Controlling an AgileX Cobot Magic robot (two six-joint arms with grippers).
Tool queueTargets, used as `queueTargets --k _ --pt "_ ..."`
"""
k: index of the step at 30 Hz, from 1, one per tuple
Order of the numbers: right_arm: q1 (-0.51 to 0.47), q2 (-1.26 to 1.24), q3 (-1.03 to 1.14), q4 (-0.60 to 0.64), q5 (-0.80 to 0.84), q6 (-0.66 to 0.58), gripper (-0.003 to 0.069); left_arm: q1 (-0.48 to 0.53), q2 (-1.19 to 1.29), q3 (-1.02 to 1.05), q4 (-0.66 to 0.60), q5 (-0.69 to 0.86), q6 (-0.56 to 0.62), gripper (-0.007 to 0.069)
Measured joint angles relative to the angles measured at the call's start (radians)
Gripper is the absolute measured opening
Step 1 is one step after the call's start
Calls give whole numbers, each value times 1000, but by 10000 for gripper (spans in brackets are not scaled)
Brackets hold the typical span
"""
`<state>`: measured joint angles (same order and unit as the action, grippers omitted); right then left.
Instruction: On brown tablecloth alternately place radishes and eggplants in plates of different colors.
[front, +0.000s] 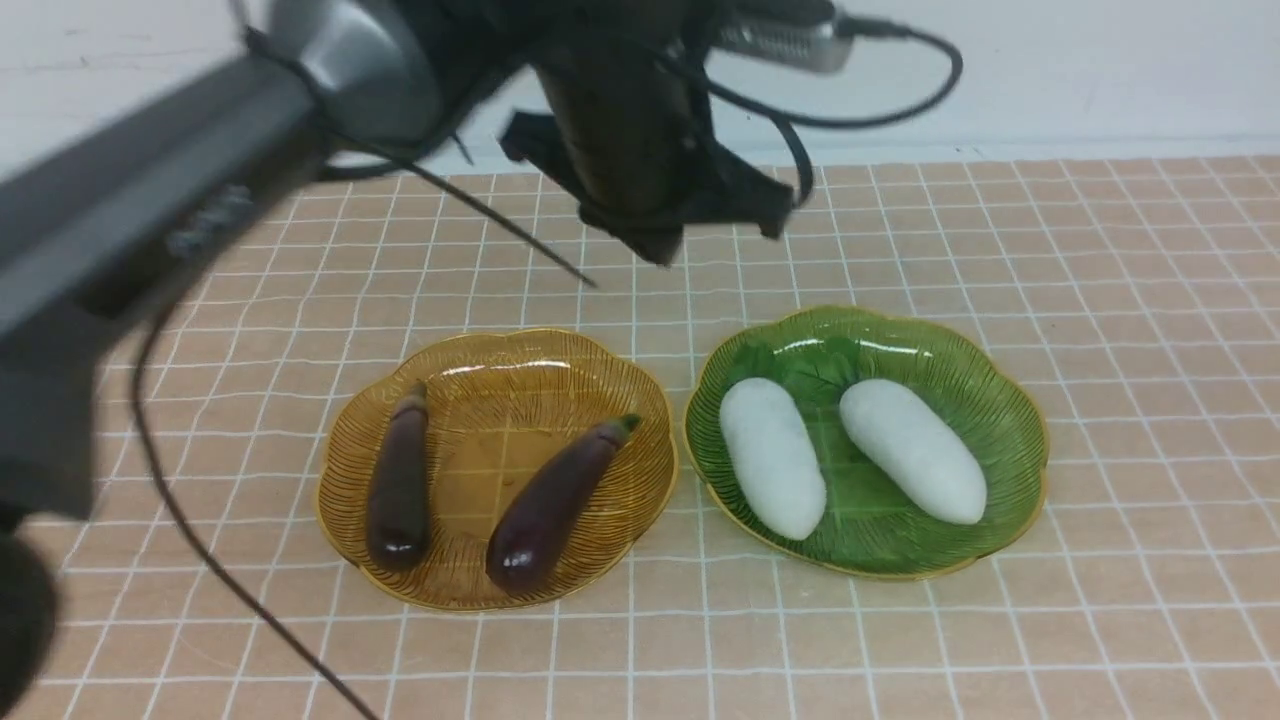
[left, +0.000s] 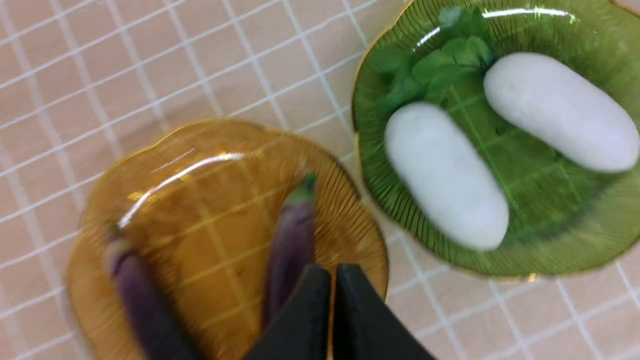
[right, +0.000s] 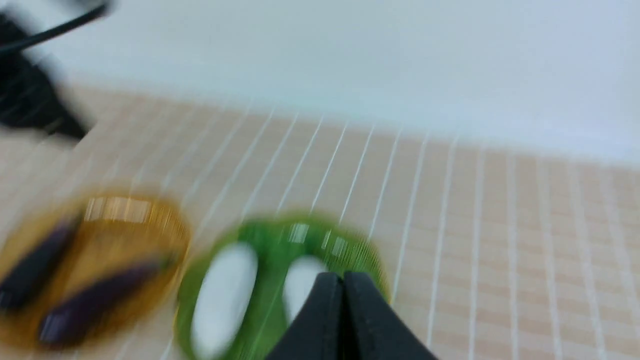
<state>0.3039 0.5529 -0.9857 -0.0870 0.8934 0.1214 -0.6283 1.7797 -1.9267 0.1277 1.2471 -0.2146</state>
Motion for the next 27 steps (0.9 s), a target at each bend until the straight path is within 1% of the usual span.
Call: queueTargets --k 3,5,8,10,14,19,27 --pt "0 -143 149 -96 -175 86 -14 0 -100 89 26 0 -5 -3" --pt "0 -236 283 -197 -300 159 -15 0 -179 170 61 0 -24 -3" --pt "0 -318 400 -291 -413 242 -15 0 -280 282 96 1 -53 -3" --pt "0 -389 501 -383 -552 323 -15 0 -336 349 117 0 -69 -3" --pt "0 -440 587 -471 -694 391 -15 0 -496 548 144 -42 -113 -3" --pt "0 -463 631 -524 -793 441 -15 0 -681 787 152 -134 -165 -3" --pt "0 -464 632 -565 -818 445 -15 0 -1018 1171 216 -331 -255 -3"
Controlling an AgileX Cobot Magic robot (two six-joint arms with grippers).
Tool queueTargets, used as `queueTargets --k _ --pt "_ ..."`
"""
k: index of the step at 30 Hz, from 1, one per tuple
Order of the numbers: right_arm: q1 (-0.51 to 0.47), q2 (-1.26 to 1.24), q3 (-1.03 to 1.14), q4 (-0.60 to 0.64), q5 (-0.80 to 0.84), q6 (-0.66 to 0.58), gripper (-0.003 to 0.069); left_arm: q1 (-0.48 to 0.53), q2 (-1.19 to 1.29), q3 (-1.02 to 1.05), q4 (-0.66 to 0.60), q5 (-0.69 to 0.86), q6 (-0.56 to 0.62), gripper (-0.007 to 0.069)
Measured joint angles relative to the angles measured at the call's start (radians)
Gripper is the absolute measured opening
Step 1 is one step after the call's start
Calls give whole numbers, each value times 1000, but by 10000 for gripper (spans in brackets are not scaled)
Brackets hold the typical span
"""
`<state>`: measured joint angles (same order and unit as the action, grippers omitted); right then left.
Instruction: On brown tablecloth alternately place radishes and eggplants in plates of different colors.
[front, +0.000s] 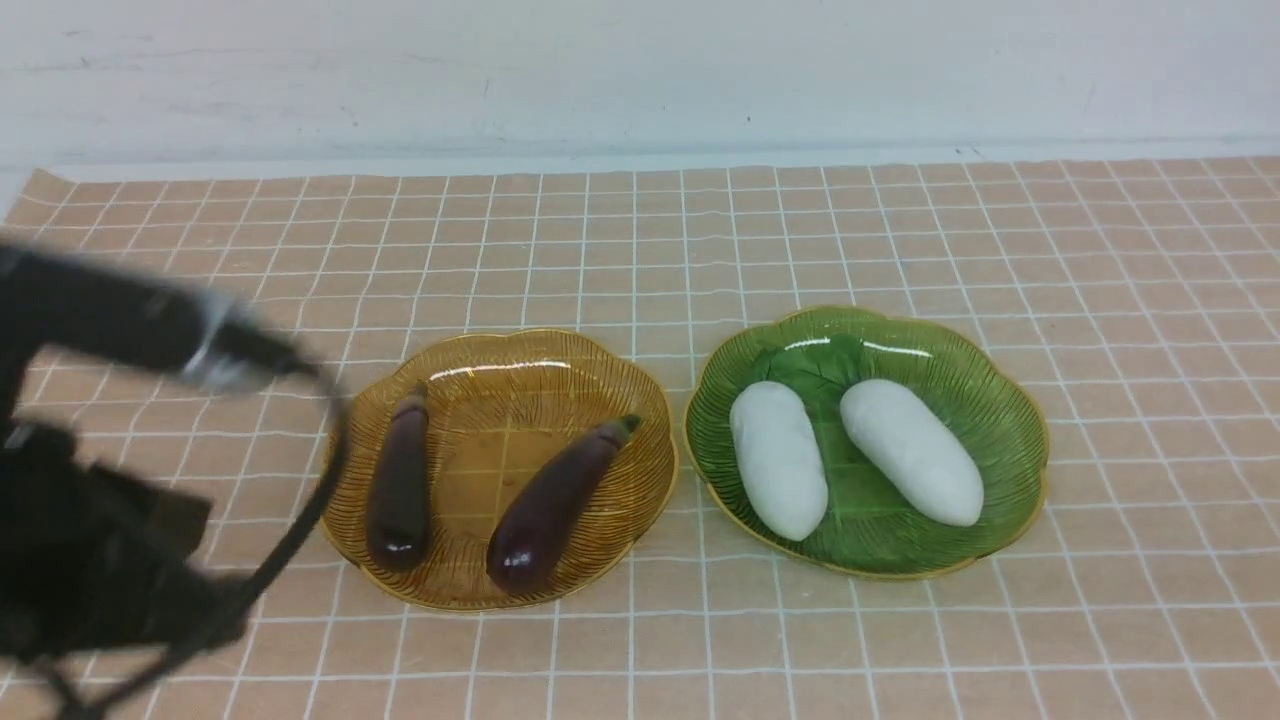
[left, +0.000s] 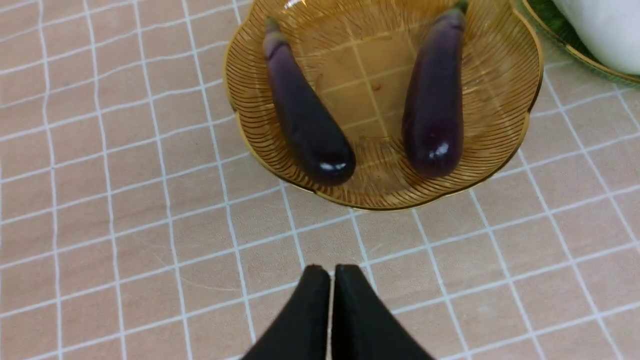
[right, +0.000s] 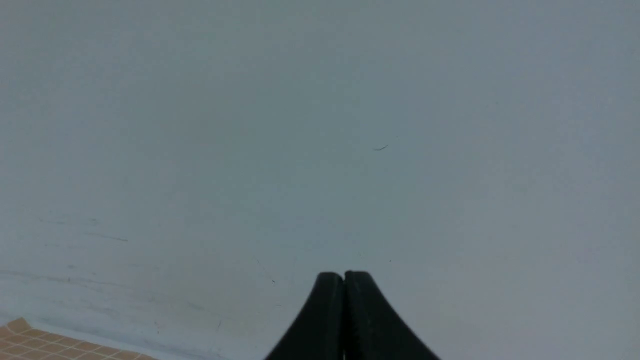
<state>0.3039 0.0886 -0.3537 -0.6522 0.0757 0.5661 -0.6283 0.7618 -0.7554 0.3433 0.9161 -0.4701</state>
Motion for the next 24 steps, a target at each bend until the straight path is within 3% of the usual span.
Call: queueTargets --k 6,11,24 --pt "0 0 0 -62 -2 2 -15 0 -286 185 43 -133 -17 -3" --pt "0 0 0 -86 -3 12 -15 0 -457 222 50 -142 -17 -3" --pt "0 0 0 -87 -1 14 -15 0 -517 224 56 -147 -16 -3"
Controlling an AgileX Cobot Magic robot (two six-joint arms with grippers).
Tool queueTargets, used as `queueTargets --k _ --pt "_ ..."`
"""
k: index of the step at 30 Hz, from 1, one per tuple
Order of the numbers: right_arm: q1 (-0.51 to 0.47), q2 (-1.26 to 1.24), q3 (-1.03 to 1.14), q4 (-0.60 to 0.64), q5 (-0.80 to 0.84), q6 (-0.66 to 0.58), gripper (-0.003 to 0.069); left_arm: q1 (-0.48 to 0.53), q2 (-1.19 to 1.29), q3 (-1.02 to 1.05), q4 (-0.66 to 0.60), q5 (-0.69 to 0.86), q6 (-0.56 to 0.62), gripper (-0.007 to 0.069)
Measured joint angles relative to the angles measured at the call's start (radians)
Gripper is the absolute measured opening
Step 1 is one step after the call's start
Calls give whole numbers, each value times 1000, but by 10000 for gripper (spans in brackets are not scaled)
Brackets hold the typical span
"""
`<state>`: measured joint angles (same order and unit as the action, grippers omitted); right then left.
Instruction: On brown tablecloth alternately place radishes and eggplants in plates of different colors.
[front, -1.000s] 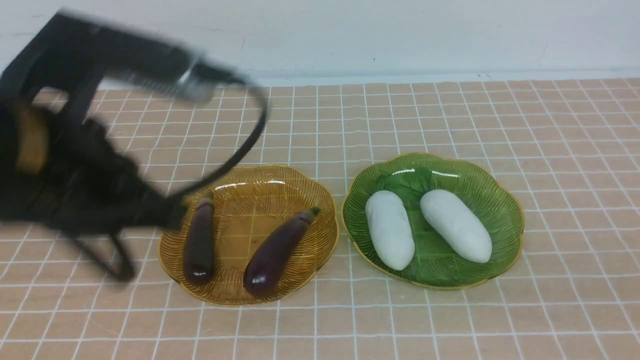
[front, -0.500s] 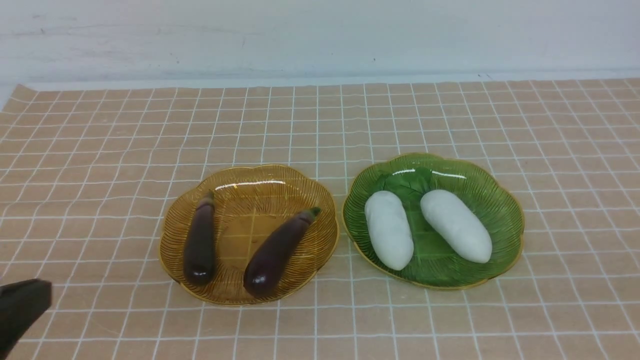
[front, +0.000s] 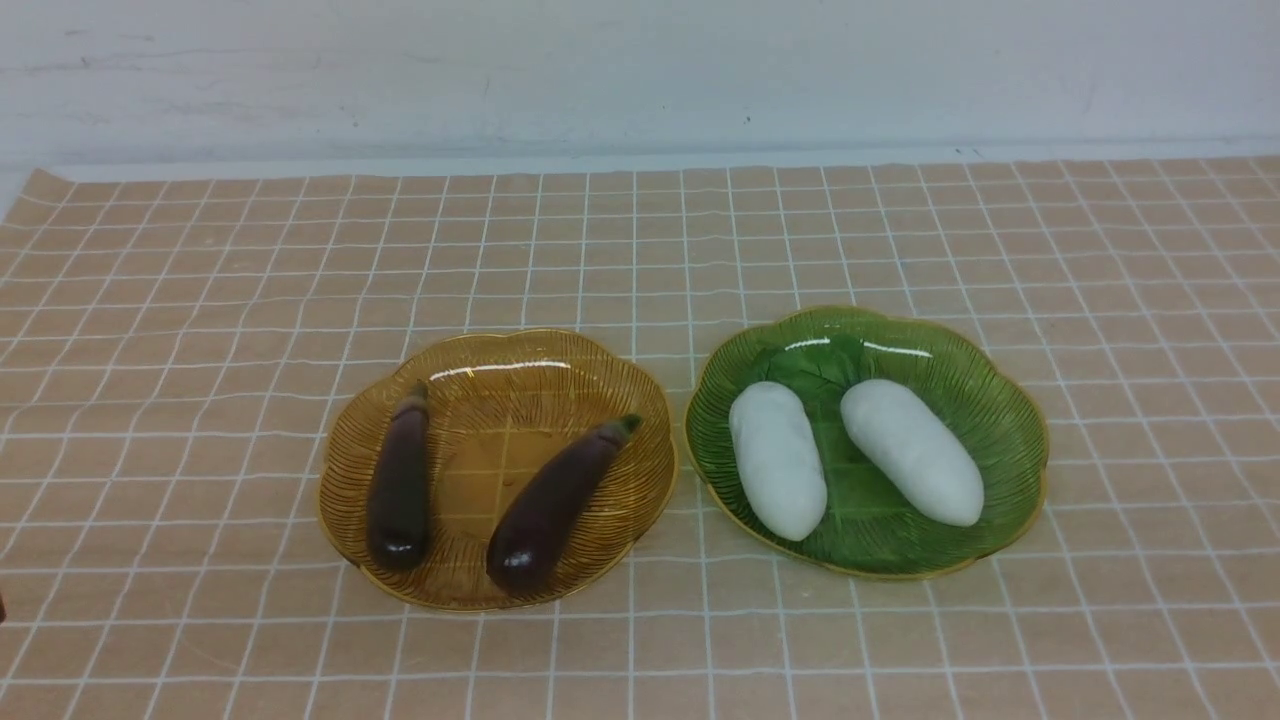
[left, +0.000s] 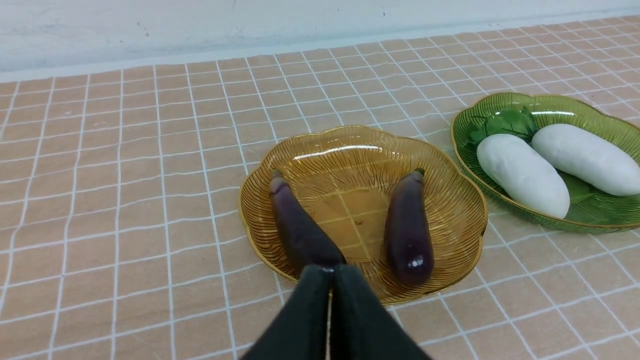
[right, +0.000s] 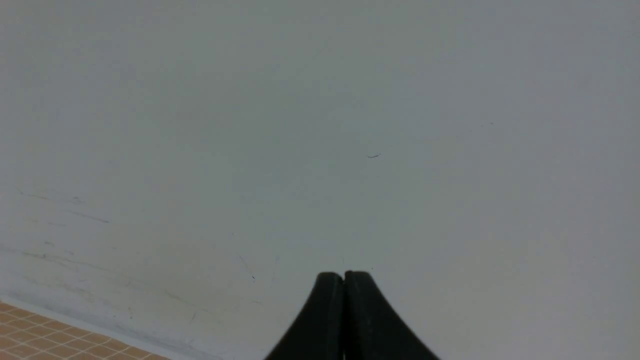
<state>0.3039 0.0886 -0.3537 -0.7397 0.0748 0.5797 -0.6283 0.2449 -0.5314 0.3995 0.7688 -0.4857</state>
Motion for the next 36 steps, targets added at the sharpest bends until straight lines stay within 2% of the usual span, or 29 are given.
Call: queueTargets --k 5,9,16,19,23,28,36 --pt "0 0 0 0 1 0 -15 33 -42 59 -10 -96 59 -3" --pt "0 0 1 0 1 0 -15 105 -112 122 -80 -192 169 -3" --pt "0 0 1 0 -1 0 -15 350 -255 340 -325 -333 524 -3" --pt "0 0 1 -1 1 2 -15 436 -257 431 -400 -381 610 -3" --pt "0 0 1 -4 1 2 -15 515 -258 513 -426 -414 640 -3" --pt "0 0 1 -6 1 2 -15 566 -258 558 -433 -423 647 -3" --pt "0 0 1 -7 1 2 -15 577 -258 559 -436 -389 647 -3"
